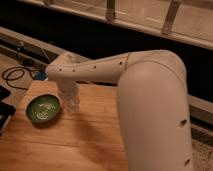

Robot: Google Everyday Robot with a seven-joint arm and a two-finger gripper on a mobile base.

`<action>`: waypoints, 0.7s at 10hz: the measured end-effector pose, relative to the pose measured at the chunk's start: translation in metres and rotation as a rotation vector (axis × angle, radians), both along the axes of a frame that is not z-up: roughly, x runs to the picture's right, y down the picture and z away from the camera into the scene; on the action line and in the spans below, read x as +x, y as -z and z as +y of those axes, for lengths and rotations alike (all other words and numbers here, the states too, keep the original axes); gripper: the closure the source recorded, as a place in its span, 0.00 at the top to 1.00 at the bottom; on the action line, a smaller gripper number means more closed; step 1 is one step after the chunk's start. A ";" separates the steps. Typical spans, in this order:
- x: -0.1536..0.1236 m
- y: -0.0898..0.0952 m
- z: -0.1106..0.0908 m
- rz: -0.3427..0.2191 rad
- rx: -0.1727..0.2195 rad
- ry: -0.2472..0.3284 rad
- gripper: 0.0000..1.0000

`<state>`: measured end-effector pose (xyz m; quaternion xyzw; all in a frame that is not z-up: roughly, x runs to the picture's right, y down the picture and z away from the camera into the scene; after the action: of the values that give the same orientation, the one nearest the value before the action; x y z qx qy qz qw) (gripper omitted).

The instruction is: Place the bottle in the ceramic bowl

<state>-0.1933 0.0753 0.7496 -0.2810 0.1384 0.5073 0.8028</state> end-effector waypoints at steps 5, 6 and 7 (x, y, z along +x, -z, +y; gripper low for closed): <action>-0.136 -0.020 0.022 -0.163 -0.059 0.261 0.00; -0.149 -0.029 0.029 -0.186 -0.065 0.291 0.00; -0.158 -0.040 0.036 -0.200 -0.066 0.315 0.00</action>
<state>-0.3515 0.1110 0.7895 -0.3309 0.1166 0.3400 0.8725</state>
